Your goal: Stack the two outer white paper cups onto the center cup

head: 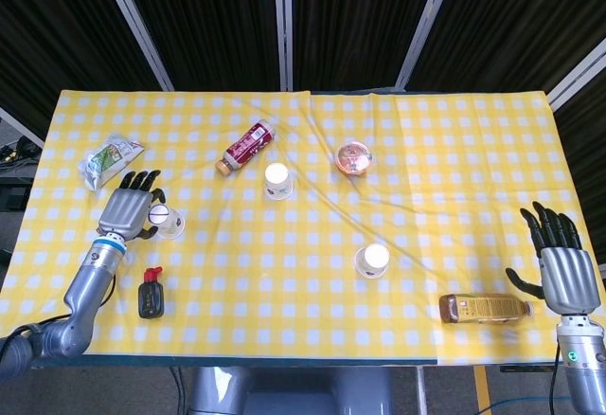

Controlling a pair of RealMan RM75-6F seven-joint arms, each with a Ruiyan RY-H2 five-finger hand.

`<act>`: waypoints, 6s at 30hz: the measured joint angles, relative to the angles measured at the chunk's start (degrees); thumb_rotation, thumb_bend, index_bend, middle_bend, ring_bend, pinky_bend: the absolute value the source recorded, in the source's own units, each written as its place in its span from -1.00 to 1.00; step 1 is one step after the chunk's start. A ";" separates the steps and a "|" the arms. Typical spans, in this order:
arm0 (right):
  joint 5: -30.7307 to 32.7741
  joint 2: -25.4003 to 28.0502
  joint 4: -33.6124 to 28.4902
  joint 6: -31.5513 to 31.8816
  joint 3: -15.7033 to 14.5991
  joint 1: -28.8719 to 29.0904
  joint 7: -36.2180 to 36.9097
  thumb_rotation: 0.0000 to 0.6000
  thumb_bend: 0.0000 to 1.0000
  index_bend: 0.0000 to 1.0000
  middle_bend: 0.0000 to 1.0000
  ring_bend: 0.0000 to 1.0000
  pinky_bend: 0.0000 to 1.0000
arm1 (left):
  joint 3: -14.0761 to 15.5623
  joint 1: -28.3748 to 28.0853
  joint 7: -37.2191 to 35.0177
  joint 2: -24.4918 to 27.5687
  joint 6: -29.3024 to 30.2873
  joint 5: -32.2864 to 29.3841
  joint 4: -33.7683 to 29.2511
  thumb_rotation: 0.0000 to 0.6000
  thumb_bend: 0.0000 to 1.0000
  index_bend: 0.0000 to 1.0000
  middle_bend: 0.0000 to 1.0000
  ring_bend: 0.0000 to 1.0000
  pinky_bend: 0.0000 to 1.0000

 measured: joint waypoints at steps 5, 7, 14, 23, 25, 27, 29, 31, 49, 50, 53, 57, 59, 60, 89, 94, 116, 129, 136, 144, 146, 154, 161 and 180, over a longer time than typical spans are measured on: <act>-0.46 0.10 -0.37 0.45 -0.13 -0.13 -0.20 1.00 -0.80 -0.83 -1.00 -1.00 -1.00 | 0.02 -0.05 -1.78 0.03 0.90 1.22 -0.04 1.00 -0.27 -0.19 -1.00 -1.00 -1.00; -0.55 0.07 -0.39 0.55 -0.16 -0.14 -0.28 1.00 -0.80 -0.83 -1.00 -1.00 -1.00 | -0.21 0.09 -2.78 0.61 1.87 2.45 -0.93 1.00 -0.27 -0.19 -1.00 -1.00 -1.00; 0.59 -0.36 0.60 0.05 0.28 -0.01 -0.81 1.00 -0.80 -0.83 -1.00 -1.00 -1.00 | -2.61 -0.20 -5.45 4.56 5.16 6.04 -5.65 1.00 -0.27 -0.18 -1.00 -1.00 -1.00; 2.66 -0.80 2.33 -1.19 1.19 0.38 -0.15 1.00 -0.80 -0.83 -1.00 -1.00 -1.00 | -6.76 -5.47 -7.71 2.96 5.14 9.05 -5.69 1.00 -0.27 -0.17 -1.00 -1.00 -1.00; 3.23 -0.96 2.87 -1.66 1.41 0.48 0.08 1.00 -0.80 -0.83 -1.00 -1.00 -1.00 | -7.29 -6.88 -8.01 1.28 5.29 10.23 -4.11 1.00 -0.27 -0.15 -1.00 -1.00 -1.00; 3.57 -1.11 3.25 -2.03 1.53 0.58 0.22 1.00 -0.80 -0.83 -1.00 -1.00 -1.00 | -8.01 -8.69 -8.47 -0.57 5.13 10.98 -2.30 1.00 -0.27 -0.15 -1.00 -1.00 -1.00; 4.00 -1.26 3.66 -2.34 1.64 0.65 0.18 1.00 -0.80 -0.83 -1.00 -1.00 -1.00 | -8.73 -10.35 -8.71 -1.86 4.24 10.77 -1.02 1.00 -0.27 -0.15 -1.00 -1.00 -1.00; 4.50 -1.41 4.03 -2.65 1.79 0.71 0.18 1.00 -0.80 -0.83 -1.00 -1.00 -1.00 | -9.20 -11.52 -8.53 -2.63 3.38 10.27 -0.31 1.00 -0.27 -0.15 -1.00 -1.00 -1.00; 5.49 -2.25 5.25 -3.16 2.24 0.96 -0.26 1.00 -0.80 -0.83 -1.00 -1.00 -1.00 | -9.40 -18.96 -7.25 -9.31 -2.77 5.40 8.82 1.00 -0.27 -0.15 -1.00 -1.00 -1.00; 5.54 -2.21 5.26 -3.17 2.30 0.95 -0.03 1.00 -0.80 -0.83 -1.00 -1.00 -1.00 | -9.40 -19.28 -7.35 -9.74 -2.86 5.39 9.38 1.00 -0.27 -0.15 -1.00 -1.00 -1.00; 5.57 -2.10 5.30 -3.19 2.37 0.93 0.29 1.00 -0.80 -0.83 -1.00 -1.00 -1.00 | -9.48 -20.36 -8.02 -11.09 -2.99 5.58 10.88 1.00 -0.27 -0.15 -1.00 -1.00 -1.00; 5.53 -1.92 5.26 -3.32 2.40 0.93 0.83 1.00 -0.80 -0.83 -1.00 -1.00 -1.00 | -9.63 -21.30 -8.83 -12.42 -2.64 6.43 12.52 1.00 -0.27 -0.15 -1.00 -1.00 -1.00; 5.51 -1.81 5.23 -3.36 2.42 0.92 1.30 1.00 -0.80 -0.83 -1.00 -1.00 -1.00 | -9.74 -22.06 -8.89 -13.08 -3.04 6.23 13.67 1.00 -0.28 -0.16 -1.00 -1.00 -1.00; 5.52 -1.76 5.27 -3.34 2.47 0.90 1.46 1.00 -0.80 -0.83 -1.00 -1.00 -1.00 | -9.75 -22.34 -8.79 -13.25 -3.43 5.97 14.04 1.00 -0.28 -0.16 -1.00 -1.00 -1.00; 5.39 -2.78 5.67 -4.51 1.60 1.30 -0.90 1.00 -0.80 -0.81 -1.00 -1.00 -1.00 | -3.65 -10.16 -13.32 -4.85 10.13 9.84 1.44 1.00 -1.00 -1.00 -1.00 -1.00 -1.00; 5.29 -3.37 5.36 -4.67 1.89 1.93 -1.56 1.00 -0.80 -0.72 -1.00 -1.00 -1.00 | 1.05 -2.13 -14.71 -0.16 18.30 13.93 -3.42 1.00 -1.00 -1.00 -1.00 -1.00 -1.00; 5.24 1.31 -21.38 -21.30 0.40 12.79 -15.39 1.00 -0.79 -0.43 -1.00 -1.00 -1.00 | 11.05 17.77 -16.72 9.85 36.08 27.28 -13.12 1.00 -1.00 -1.00 -1.00 -1.00 -1.00; 12.89 -3.44 -22.98 -23.84 0.70 17.31 -21.99 1.00 -0.75 -0.44 -1.00 -1.00 -0.99 | 9.61 18.93 -17.92 10.42 34.19 28.87 -13.56 1.00 -1.00 -1.00 -1.00 -1.00 -1.00; 16.42 -5.70 -20.44 -24.58 1.49 19.28 -22.93 1.00 -0.75 -0.34 -1.00 -1.00 -0.98 | 9.02 19.38 -18.44 10.59 33.36 29.53 -13.67 1.00 -1.00 -1.00 -1.00 -1.00 -1.00; 18.69 -7.32 -18.47 -25.50 1.58 21.05 -23.07 1.00 -0.75 -0.35 -1.00 -1.00 -0.98 | 8.26 19.76 -18.93 10.67 32.43 29.94 -13.63 1.00 -1.00 -1.00 -1.00 -1.00 -1.00; 18.75 -7.69 -18.15 -25.46 1.58 21.38 -23.19 1.00 -0.74 -0.35 -1.00 -1.00 -0.98 | 8.11 19.82 -18.95 10.65 32.20 29.98 -13.59 1.00 -1.00 -1.00 -1.00 -1.00 -1.00; 19.92 -9.12 -17.12 -25.65 1.39 22.54 -24.04 1.00 -0.70 -0.37 -1.00 -1.00 -0.98 | 7.59 20.05 -19.24 10.67 31.55 30.15 -13.51 1.00 -1.00 -1.00 -1.00 -1.00 -1.00; 21.34 -10.28 -15.65 -26.06 1.20 23.36 -24.47 1.00 -0.70 -0.36 -1.00 -1.00 -0.97 | 7.24 20.29 -19.74 10.82 31.31 30.36 -13.54 1.00 -1.00 -1.00 -1.00 -1.00 -1.00; 20.29 -11.96 -13.96 -22.90 1.47 23.77 -23.17 1.00 -0.64 -0.06 -0.89 -1.00 -0.84 | 6.35 20.93 -20.65 11.02 30.55 31.12 -13.56 1.00 -1.00 -1.00 -1.00 -1.00 -1.00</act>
